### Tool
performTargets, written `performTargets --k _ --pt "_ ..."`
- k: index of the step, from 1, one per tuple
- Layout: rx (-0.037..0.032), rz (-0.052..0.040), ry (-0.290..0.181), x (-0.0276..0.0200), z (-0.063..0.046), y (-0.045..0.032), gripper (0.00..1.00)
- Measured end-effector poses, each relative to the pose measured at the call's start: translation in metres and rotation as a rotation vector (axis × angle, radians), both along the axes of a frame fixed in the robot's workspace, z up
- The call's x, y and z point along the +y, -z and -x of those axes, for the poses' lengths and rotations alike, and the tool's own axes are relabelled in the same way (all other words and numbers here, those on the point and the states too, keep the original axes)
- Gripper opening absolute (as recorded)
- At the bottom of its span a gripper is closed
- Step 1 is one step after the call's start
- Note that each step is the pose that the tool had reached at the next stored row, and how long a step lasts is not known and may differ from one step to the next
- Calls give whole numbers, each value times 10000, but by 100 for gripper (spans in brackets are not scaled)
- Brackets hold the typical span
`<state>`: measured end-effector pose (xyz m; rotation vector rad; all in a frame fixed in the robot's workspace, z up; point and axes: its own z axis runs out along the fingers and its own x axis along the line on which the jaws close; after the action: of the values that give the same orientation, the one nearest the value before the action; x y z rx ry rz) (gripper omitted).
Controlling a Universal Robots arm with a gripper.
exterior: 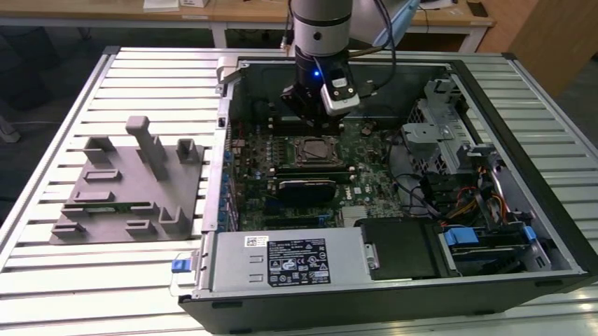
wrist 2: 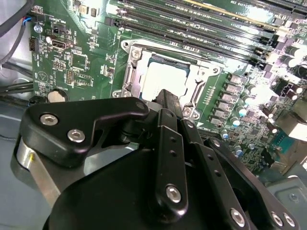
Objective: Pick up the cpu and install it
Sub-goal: 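Install the second cpu locking lever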
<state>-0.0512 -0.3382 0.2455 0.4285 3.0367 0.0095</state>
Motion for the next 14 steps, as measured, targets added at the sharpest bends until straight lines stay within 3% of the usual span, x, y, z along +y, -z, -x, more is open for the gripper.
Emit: performTargets --k 7,14 --pt "2 4 0 -43 0 -1 11" --pt "1 3 1 -128 0 -1 11"
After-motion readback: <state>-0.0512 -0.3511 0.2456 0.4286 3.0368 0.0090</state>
